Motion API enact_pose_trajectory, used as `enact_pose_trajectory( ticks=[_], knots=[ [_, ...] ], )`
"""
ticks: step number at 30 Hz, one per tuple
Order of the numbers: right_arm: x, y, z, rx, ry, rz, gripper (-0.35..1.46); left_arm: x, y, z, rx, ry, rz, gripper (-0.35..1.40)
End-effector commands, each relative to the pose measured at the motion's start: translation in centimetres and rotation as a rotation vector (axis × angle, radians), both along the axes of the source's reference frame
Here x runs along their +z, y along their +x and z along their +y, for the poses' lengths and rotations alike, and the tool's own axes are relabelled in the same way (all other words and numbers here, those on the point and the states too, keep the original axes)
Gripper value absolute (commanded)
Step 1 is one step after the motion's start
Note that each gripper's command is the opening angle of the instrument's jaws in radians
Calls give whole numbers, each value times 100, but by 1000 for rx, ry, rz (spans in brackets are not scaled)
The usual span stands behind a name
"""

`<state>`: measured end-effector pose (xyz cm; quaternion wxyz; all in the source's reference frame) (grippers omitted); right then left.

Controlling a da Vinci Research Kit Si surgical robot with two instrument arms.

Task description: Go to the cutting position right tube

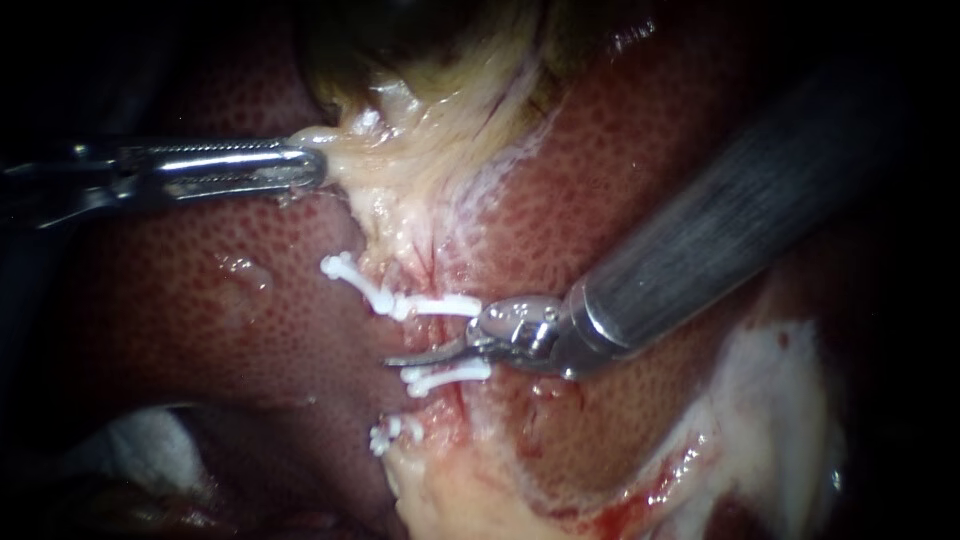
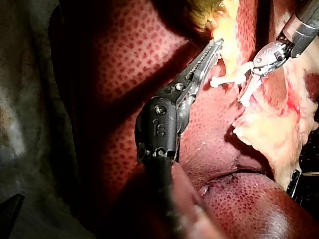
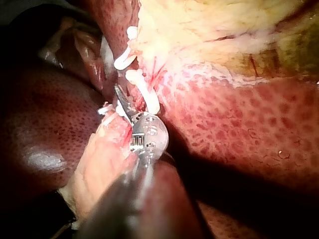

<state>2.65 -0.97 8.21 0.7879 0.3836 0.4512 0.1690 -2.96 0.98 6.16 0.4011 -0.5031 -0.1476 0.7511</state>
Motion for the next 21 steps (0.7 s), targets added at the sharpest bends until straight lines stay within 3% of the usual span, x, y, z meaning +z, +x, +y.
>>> enact_pose_trajectory(
  ticks=[1,13,15,17,19,21],
  knots=[
    [0,0,0,0,1,-1,-35,0,0,0,0,0,0,-35],
    [-1,-3,-1,-3,1,-2,-35,0,0,-1,0,0,0,-35],
    [-3,-5,-3,1,0,2,21,0,1,-1,0,0,0,-35],
    [-5,-6,-5,0,0,3,58,0,2,-1,1,0,0,-35],
    [-8,-5,-8,-4,-5,7,84,0,2,-1,1,0,0,-35],
    [-11,-5,-10,-8,-10,10,89,0,2,-1,1,0,0,-35]
  ],
)
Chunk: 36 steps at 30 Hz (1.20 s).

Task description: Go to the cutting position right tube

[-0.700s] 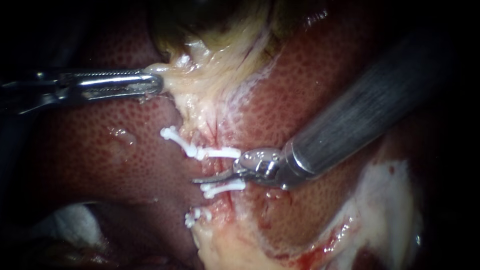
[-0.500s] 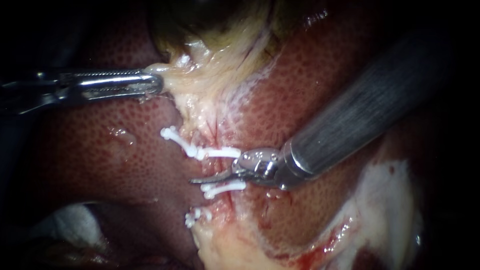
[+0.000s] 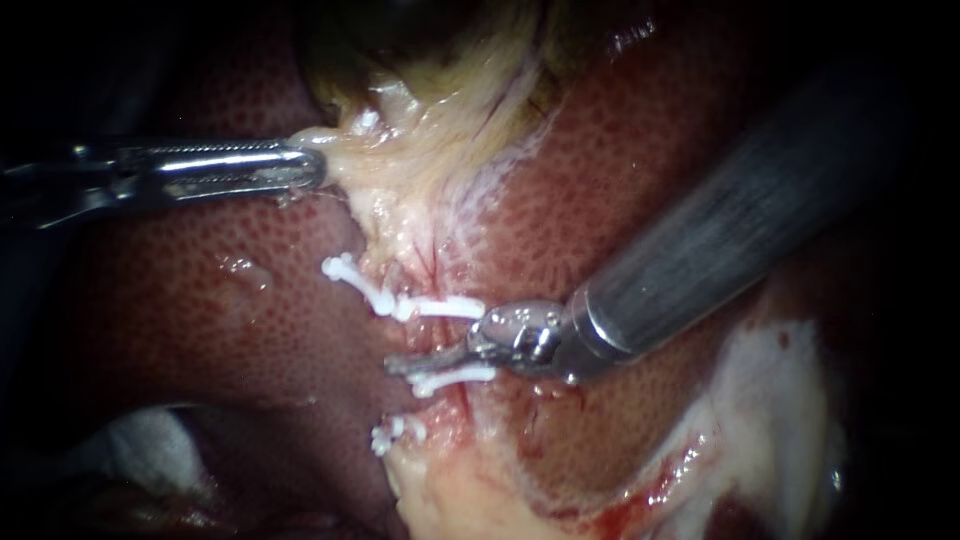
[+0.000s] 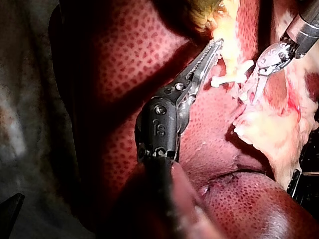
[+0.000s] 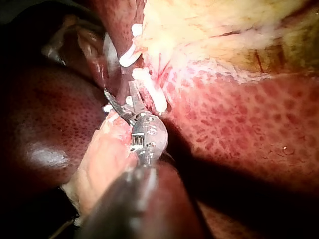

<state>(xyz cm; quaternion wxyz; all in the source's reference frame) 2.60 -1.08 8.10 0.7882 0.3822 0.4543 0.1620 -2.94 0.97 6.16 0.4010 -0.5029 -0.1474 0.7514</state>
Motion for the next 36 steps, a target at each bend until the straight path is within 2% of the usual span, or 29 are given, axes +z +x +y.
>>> enact_pose_trajectory(
  ticks=[1,8,12,17,21,27,33,36],
  knots=[
    [-1,-1,-1,-1,0,1,89,0,0,0,1,0,-1,-35],
    [-6,-18,-4,-9,1,6,98,-1,1,0,1,0,-1,-35],
    [-15,-39,-1,-18,7,13,101,-1,2,0,1,0,-1,-35],
    [-34,-78,13,-11,10,12,103,-1,3,0,2,0,-2,-35],
    [-40,-94,25,7,-6,5,105,-1,2,0,2,0,-2,-35],
    [-28,-86,32,20,-9,-4,110,-1,2,0,2,0,-2,-35],
    [-12,-71,30,29,-19,-11,115,-1,3,0,2,0,-2,-35],
    [-8,-64,27,22,-17,-8,115,-1,2,0,2,0,-1,-35]
  ],
)
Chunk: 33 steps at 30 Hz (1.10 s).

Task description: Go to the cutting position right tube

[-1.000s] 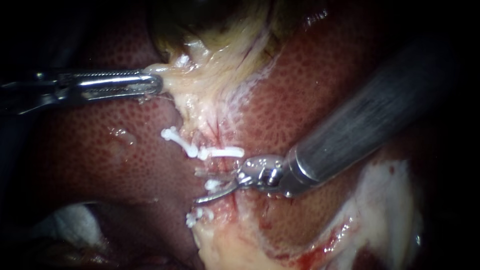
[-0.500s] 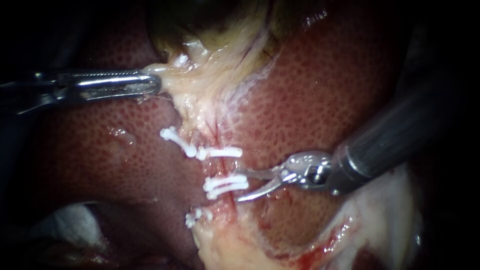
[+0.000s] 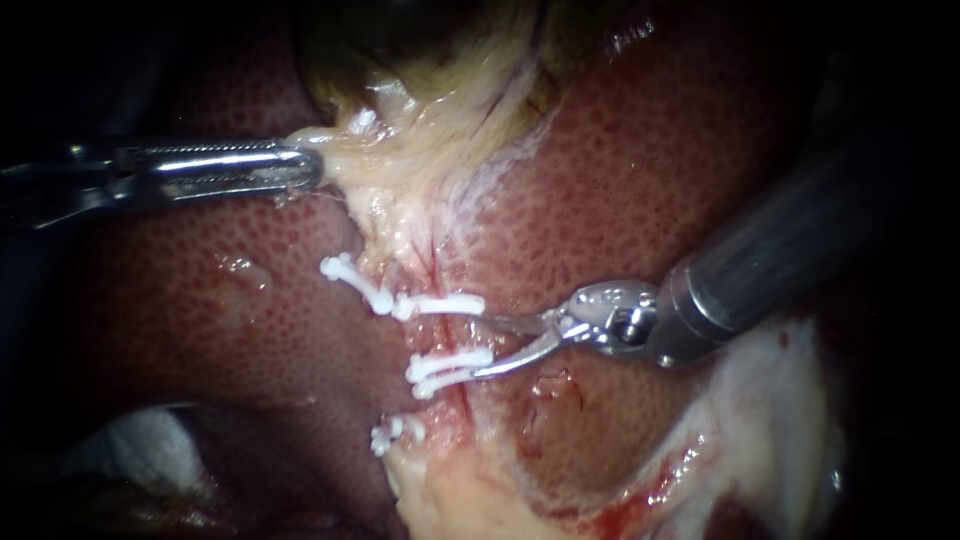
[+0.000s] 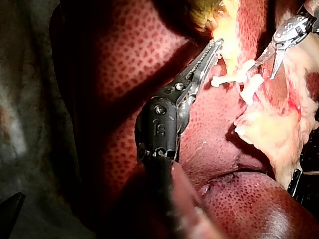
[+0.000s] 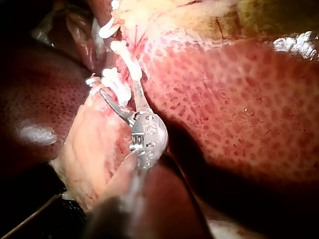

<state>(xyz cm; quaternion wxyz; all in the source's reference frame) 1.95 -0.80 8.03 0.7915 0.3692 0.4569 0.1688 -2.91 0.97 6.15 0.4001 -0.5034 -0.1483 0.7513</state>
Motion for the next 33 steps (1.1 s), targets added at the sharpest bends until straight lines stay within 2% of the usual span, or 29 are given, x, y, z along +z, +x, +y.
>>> enact_pose_trajectory(
  ticks=[1,10,23,33],
  knots=[
    [0,3,-2,-3,2,1,115,0,0,0,0,0,0,-35],
    [3,23,-7,-15,15,18,116,0,-1,0,-1,0,1,-35],
    [-7,38,-16,-47,49,93,113,0,-2,0,-1,0,1,-35],
    [1,58,-23,-54,70,116,111,0,-4,1,-2,0,2,-35]
  ],
)
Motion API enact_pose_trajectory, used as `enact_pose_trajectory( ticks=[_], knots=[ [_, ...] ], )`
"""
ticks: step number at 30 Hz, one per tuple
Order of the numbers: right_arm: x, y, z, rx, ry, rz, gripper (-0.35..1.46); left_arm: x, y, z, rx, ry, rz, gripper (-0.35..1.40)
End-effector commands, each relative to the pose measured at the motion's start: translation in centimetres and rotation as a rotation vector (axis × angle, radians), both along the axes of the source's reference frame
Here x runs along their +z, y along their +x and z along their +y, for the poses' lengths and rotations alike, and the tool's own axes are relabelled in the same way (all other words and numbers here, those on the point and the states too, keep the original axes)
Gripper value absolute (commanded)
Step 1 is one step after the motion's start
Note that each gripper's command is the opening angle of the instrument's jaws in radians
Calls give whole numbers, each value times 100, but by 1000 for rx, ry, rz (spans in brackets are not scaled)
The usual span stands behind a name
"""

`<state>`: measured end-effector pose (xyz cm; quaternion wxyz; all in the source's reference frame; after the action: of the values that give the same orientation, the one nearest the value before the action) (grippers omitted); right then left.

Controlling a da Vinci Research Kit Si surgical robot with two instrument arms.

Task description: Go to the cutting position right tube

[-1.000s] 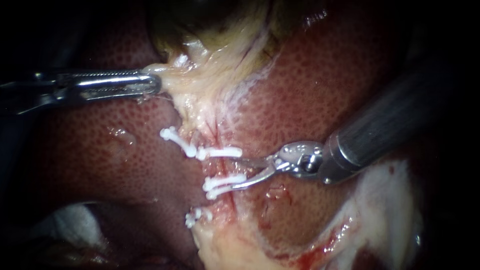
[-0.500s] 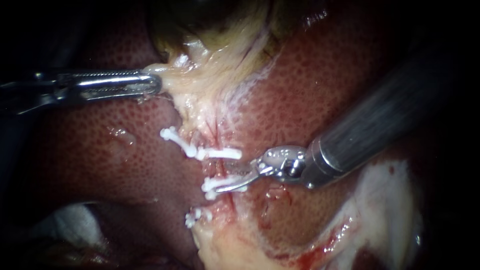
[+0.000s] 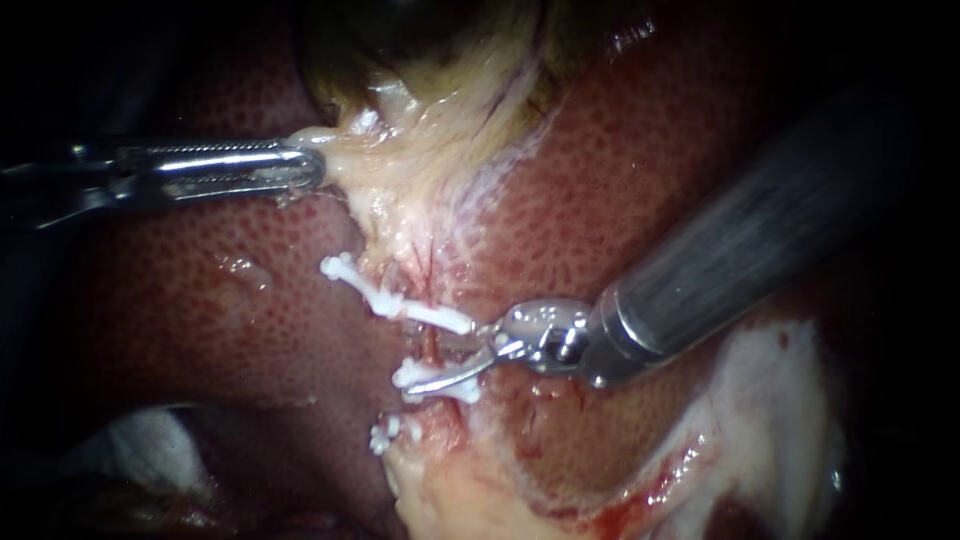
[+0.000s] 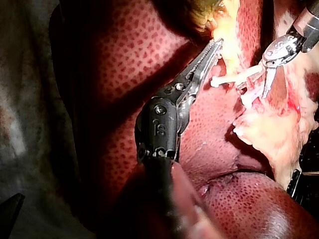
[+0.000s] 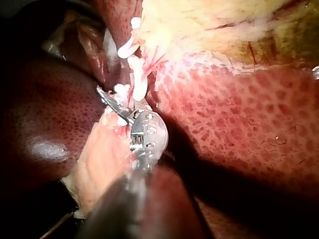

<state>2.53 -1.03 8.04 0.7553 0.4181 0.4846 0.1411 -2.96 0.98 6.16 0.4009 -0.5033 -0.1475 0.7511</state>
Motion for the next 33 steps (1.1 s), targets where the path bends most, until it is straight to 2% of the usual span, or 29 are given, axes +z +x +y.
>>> enact_pose_trajectory(
  ticks=[1,5,15,24,33],
  knots=[
    [1,3,-2,2,5,0,111,0,-1,0,-1,0,1,-35],
    [6,12,-6,1,12,11,111,0,-1,0,1,1,3,-35],
    [10,17,-2,26,33,43,106,1,-1,0,1,1,3,-35],
    [14,19,2,53,41,44,106,1,-1,-1,1,1,3,-35],
    [14,21,4,62,42,50,106,1,-1,-1,2,1,6,-35]
  ],
)
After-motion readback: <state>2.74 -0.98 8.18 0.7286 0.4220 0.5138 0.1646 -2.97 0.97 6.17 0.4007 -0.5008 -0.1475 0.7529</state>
